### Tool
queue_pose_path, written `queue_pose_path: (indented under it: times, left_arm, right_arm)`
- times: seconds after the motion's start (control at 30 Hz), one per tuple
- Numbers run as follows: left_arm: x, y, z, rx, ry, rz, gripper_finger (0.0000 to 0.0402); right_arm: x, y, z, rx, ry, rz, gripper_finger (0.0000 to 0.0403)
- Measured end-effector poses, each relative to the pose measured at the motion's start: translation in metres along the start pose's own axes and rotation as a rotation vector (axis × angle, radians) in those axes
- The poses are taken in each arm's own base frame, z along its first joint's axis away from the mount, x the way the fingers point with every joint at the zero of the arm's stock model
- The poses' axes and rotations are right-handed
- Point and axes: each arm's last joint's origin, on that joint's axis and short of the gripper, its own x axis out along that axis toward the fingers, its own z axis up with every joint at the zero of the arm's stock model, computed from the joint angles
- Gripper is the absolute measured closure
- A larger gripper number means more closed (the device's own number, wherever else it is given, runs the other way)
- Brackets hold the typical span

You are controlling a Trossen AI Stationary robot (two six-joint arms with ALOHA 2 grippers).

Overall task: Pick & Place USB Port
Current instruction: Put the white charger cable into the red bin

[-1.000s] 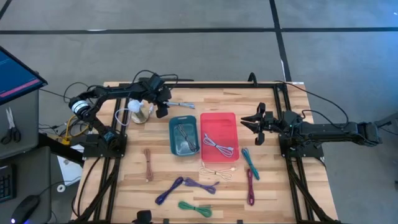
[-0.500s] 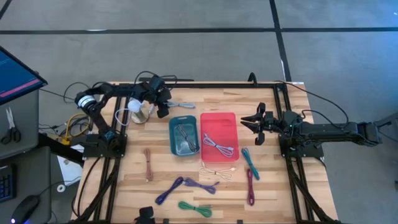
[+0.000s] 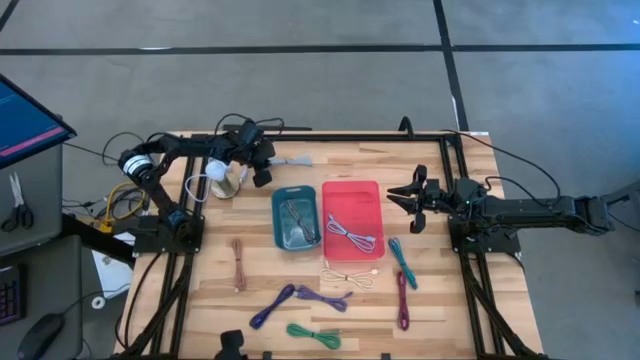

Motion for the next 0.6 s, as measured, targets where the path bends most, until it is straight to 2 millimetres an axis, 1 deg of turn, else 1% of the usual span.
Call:
queue_pose_path:
  times: [0.2,0.4,0.5,0.6]
  left_arm:
    - [0.000,0.003,0.001,0.016,0.025,0.073,0.0392]
    - [-0.002,0.007,0.007,0.037,-0.037,0.128,0.0392]
    - [-0.010,0.009,0.013,0.040,-0.084,0.154,0.0393]
    - [-0.027,0.010,0.020,0.048,-0.144,0.186,0.0393]
  right_arm:
    - [0.000,0.000,0.000,0.000,0.000,0.000,0.0332]
    - [0.000,0.000,0.000,0.000,0.000,0.000,0.0332]
    - [0.000,0.000,0.000,0.000,0.000,0.000,0.0332]
    - [0.000,0.000,0.000,0.000,0.000,-0.001,0.0332]
